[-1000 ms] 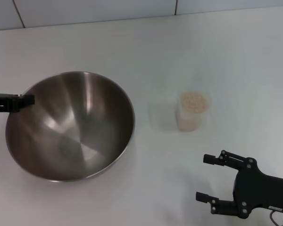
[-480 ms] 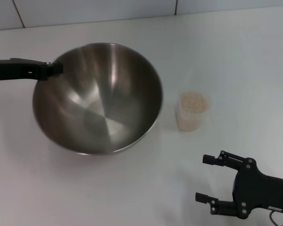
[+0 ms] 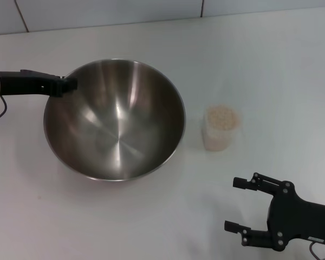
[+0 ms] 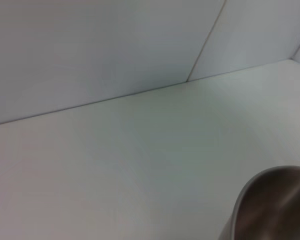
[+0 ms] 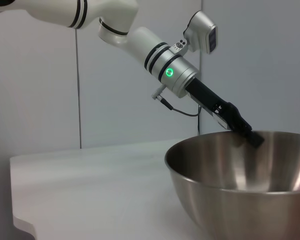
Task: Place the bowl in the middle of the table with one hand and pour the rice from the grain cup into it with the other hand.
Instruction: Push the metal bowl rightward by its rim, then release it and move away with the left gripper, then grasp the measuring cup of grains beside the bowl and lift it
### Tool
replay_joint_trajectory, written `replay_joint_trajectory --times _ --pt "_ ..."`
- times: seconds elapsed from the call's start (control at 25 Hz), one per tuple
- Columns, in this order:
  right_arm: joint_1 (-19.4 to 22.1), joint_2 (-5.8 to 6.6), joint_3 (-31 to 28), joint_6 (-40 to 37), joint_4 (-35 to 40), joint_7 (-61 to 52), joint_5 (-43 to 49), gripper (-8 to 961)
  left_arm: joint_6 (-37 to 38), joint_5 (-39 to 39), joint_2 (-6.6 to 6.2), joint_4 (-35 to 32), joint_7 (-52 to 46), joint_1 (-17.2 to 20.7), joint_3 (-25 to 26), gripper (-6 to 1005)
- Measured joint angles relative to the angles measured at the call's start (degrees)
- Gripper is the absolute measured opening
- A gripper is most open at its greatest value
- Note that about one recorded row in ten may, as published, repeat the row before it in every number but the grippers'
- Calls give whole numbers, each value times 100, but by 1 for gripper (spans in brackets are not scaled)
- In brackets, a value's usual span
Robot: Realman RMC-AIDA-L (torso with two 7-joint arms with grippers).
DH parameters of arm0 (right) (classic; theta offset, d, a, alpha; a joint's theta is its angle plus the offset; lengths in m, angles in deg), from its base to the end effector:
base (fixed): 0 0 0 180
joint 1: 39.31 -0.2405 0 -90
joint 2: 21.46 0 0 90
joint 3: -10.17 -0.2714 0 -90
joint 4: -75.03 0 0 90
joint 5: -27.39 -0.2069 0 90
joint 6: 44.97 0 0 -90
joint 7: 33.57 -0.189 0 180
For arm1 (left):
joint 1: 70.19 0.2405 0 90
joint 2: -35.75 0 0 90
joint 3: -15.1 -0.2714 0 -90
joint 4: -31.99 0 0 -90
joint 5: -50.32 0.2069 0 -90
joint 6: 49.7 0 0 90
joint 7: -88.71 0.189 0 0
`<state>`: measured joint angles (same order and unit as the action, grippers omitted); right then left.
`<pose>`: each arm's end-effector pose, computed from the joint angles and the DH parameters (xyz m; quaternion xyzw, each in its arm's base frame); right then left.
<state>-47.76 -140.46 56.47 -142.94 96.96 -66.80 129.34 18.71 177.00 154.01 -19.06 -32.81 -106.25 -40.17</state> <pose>0.3173 0.1981 -0.0761 -0.9272 0.0845 0.3060 0.1989 -0.2439 0.4284 -0.0362 -0.8921 -0.3833 -0.0924 0.2207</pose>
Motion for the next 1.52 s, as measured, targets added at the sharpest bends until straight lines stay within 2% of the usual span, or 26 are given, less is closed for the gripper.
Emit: replay_joint_trajectory --times 0.36,0.4,0.48,0.56,0.6,0.68,0.72,0.8,0.84,0.88,0.96,1.08,1.24,1.36,1.52 --pt "-42 -1 -19 45 -57 0 0 796 -34 -43 8 34 149 4 0 65" --pt "-42 -4 -33 47 -68 0 -9 796 112 -268 15 -217 541 89 0 66" --pt "-39 -7 -213 50 -131 -58 -65 796 145 -299 14 -288 582 120 0 159" --pt "-41 -7 -363 51 -181 -118 -77 796 378 -513 12 -778 876 363 -1 272" --pt "-43 -7 -738 60 -320 -214 -80 796 631 -829 13 -1245 1250 661 -2 338" --pt "-24 -6 -1196 171 -484 -255 -82 795 974 -1217 4 -1655 1778 1047 -12 472" --pt "-24 -6 -1196 171 -484 -255 -82 795 1101 -1346 -2 -1744 1964 1144 -14 505" --pt "-2 -15 -1678 423 -643 -244 -84 795 1649 -1692 -22 -2066 2683 1573 -21 571" --pt "-23 -28 -2113 801 -829 -228 -86 795 1649 -1692 -22 -2066 2683 1573 -21 605" --pt "-23 -28 -2113 801 -829 -228 -86 795 2089 -1800 -27 -2208 3189 1887 -18 638" --pt "-102 -34 -2329 1188 -966 -221 -87 795 2310 -1800 -28 -2215 3396 2009 0 704" --pt "-248 -46 -2430 1554 -1114 -25 -88 795 2485 -1787 -24 -2135 3541 2152 46 748" --pt "-479 -49 -3052 1856 -1643 878 -88 795 2486 -1810 -16 -1993 3588 2229 67 808" --pt "-537 -50 -3146 1893 -1686 957 -89 795 2459 -1798 -12 -1812 3613 2201 62 852" --pt "-657 -52 -3303 1945 -1695 967 -89 795 2453 -1791 -9 -1749 3615 2158 38 852"
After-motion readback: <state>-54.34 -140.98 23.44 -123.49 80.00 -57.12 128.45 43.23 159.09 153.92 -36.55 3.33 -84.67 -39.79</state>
